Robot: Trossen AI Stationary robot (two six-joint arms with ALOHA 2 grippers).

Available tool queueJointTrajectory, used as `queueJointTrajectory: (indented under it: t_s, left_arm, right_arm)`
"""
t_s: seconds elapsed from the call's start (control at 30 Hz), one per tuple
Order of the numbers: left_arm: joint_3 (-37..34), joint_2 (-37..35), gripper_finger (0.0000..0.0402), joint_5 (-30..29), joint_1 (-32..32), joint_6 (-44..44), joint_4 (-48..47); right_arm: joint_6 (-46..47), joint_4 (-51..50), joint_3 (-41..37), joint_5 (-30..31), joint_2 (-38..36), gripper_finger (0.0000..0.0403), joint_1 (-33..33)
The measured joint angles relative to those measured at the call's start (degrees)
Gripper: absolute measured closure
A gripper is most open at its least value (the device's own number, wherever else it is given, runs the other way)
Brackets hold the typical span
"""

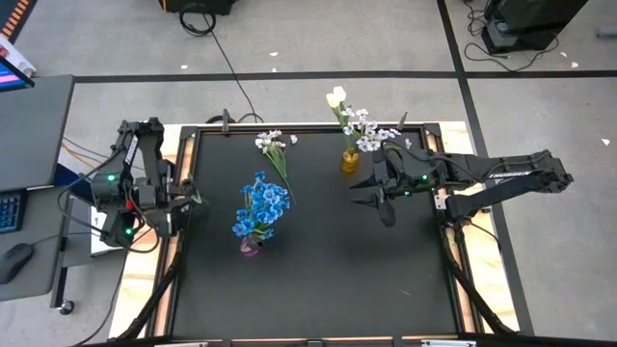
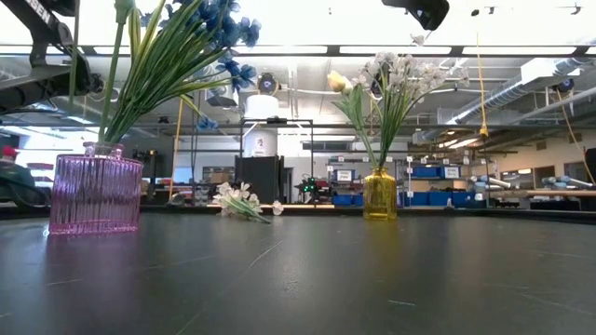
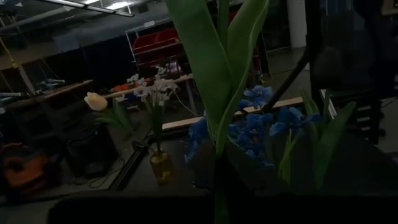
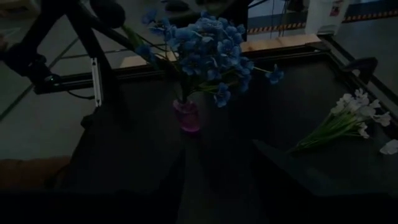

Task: Sort flowers into vase by color
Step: Put the black tulip into the violet vase

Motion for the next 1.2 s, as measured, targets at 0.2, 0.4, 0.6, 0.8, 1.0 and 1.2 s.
queueJointTrajectory:
  t_s: [0.2,0.4,0.6,0.8,1.0,1.2]
  left_arm:
    - [0.0,0.0,0.0381,0.07,0.0,-0.17,3.46]
    - [0.0,0.0,0.0381,0.12,0.0,-0.2,5.01]
    - [-0.07,-0.02,0.0381,1.1,4.5,-0.15,7.9]
    - [-0.13,-0.08,0.0382,12.01,16.45,11.08,17.61]
    - [-0.15,-0.22,0.0383,25.92,25.62,39.38,42.12]
    - [-0.15,-0.34,0.0383,38.97,33.92,56.25,56.26]
  right_arm:
    - [0.0,0.0,0.0,0.01,-0.01,0.0213,0.0]
    - [0.0,0.0,0.0,0.02,-0.01,0.0213,0.0]
    - [0.0,0.0,0.0,0.02,0.01,0.0213,0.0]
    - [0.0,0.0,0.0,0.02,0.01,0.0213,0.0]
    - [0.0,0.0,0.0,0.03,0.02,0.0213,0.0]
    - [0.0,0.0,0.0,0.02,0.02,0.0213,0.0]
